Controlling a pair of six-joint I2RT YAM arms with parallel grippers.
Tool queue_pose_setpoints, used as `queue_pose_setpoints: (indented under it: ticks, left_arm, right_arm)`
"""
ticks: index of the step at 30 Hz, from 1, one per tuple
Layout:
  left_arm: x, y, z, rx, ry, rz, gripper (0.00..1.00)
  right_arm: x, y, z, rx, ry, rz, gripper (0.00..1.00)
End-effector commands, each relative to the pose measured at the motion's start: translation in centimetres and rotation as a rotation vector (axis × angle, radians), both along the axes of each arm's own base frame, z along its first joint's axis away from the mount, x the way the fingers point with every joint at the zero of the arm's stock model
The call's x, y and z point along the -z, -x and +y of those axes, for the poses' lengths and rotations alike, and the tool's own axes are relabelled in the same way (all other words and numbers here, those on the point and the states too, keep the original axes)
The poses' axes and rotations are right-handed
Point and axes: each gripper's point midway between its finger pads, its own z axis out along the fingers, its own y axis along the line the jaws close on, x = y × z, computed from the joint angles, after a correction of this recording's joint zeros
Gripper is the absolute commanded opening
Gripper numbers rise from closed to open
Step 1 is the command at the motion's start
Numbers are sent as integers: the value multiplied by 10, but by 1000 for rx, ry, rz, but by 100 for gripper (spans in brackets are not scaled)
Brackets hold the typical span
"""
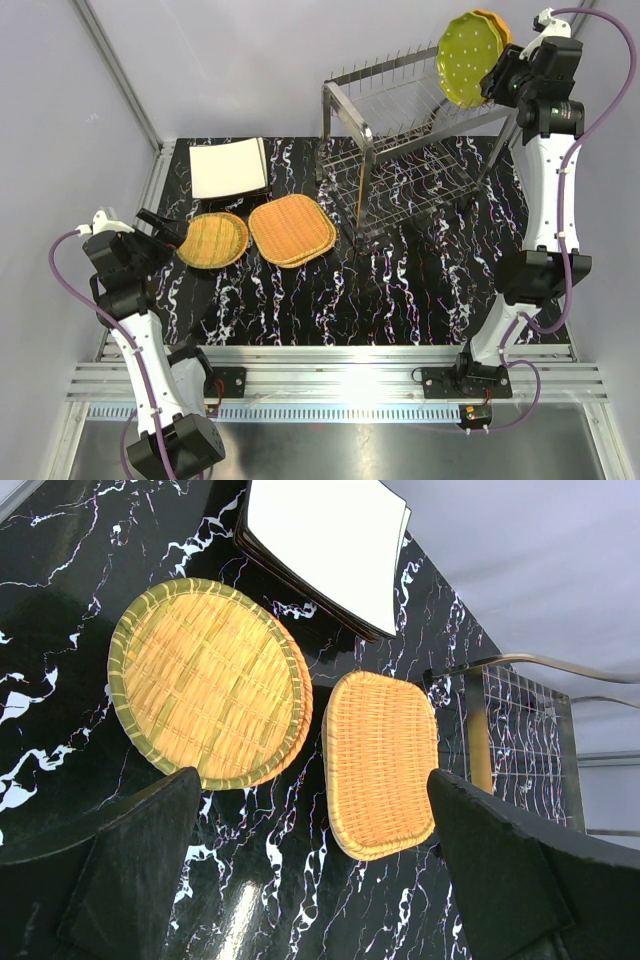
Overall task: Unload the plates from the dish rack
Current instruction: Grab a plate with the right arm
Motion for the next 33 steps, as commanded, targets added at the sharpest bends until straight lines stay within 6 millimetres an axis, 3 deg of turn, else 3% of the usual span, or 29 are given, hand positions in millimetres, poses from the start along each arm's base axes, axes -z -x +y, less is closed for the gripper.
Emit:
queue_pose_setpoints:
  ticks: [1,2,4,8,10,11,12,17,23,33]
  left_arm:
    - [-19,-4,-3,25,-12,-60,99]
    - [-19,-4,-3,24,-14,-60,99]
    - [-19,-4,-3,23,-11,-62,99]
    - [-19,-4,-3,23,-10,-59,99]
    - [-19,-4,-3,22,-13,-60,99]
    - [-19,-4,-3,23,-14,-60,99]
    - [-18,-4,-3,22,-11,-57,99]
    - [-19,-4,-3,24,-9,-61,99]
    - [-18,-3,-4,25,-11,-59,99]
    - [-19,-3,-4,27,-7,-60,99]
  right_arm:
    - [-12,-15,-18,27,57,-93,50]
    - [-2,-17,-19,24,65,-83,50]
    - [-12,-17,-18,8,100,-130,50]
    - [-4,-17,-13,-45,148,-143,48]
    - [-17,-12,-7,-74,160,-200,47]
    - [-9,-12,-4,-92,157,-193,45]
    - [-20,-7,0,-120,186,-237,45]
    - [-27,-2,7,-154,190,-272,42]
    - [-33,0,8,-158,209,-293,41]
    - [-44,-13,-8,-71,228,-337,44]
